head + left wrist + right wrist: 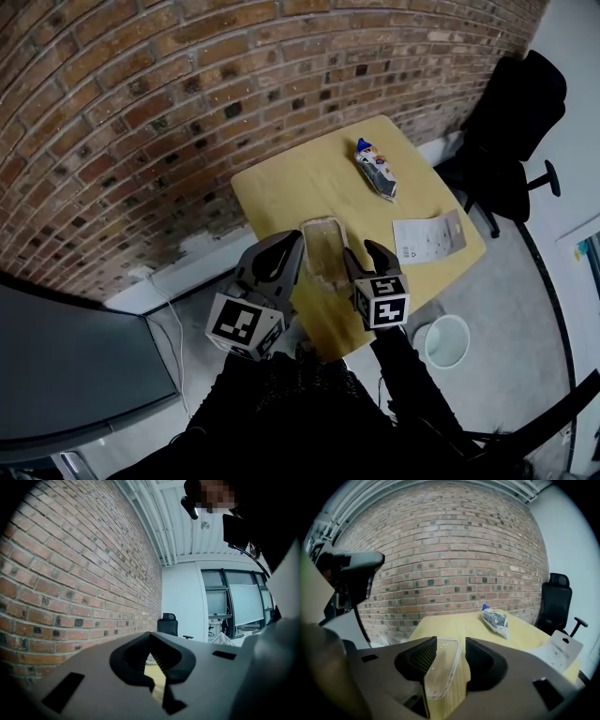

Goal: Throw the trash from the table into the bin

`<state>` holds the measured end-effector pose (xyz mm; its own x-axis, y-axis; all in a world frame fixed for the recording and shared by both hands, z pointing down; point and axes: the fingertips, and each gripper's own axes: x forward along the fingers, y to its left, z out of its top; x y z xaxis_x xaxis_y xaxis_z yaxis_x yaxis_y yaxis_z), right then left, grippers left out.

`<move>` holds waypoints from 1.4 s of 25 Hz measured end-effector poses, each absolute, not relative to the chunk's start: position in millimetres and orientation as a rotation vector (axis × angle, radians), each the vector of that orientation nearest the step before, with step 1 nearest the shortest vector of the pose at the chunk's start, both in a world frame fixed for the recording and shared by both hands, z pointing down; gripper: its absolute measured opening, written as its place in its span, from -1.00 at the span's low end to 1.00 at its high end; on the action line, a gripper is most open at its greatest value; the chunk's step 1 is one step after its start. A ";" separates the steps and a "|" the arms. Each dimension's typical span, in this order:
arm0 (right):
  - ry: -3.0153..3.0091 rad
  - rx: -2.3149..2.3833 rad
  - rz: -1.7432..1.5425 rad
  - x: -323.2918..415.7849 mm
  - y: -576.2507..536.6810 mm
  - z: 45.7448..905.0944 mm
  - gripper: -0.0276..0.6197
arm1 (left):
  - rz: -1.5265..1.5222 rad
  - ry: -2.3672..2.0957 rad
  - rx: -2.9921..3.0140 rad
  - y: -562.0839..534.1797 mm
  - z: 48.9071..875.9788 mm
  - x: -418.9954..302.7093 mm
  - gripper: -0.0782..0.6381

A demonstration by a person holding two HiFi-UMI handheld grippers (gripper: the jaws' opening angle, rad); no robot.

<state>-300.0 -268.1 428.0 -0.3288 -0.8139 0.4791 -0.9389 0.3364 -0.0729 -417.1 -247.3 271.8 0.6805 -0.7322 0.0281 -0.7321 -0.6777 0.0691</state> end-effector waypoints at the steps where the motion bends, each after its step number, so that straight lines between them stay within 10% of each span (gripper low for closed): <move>1: -2.225 1.546 0.501 -301.0 -270.6 437.3 -0.37 | 0.004 -1.223 2.808 -248.3 272.9 -417.7 -0.76; 24: -1.984 1.347 0.690 -306.6 -284.9 539.0 -0.38 | 0.012 -1.176 2.825 -256.7 274.3 -416.2 -0.76; 35: -2.037 1.378 0.715 -292.0 -280.3 525.6 -0.79 | 0.036 -1.120 2.839 -258.0 280.6 -402.3 -0.76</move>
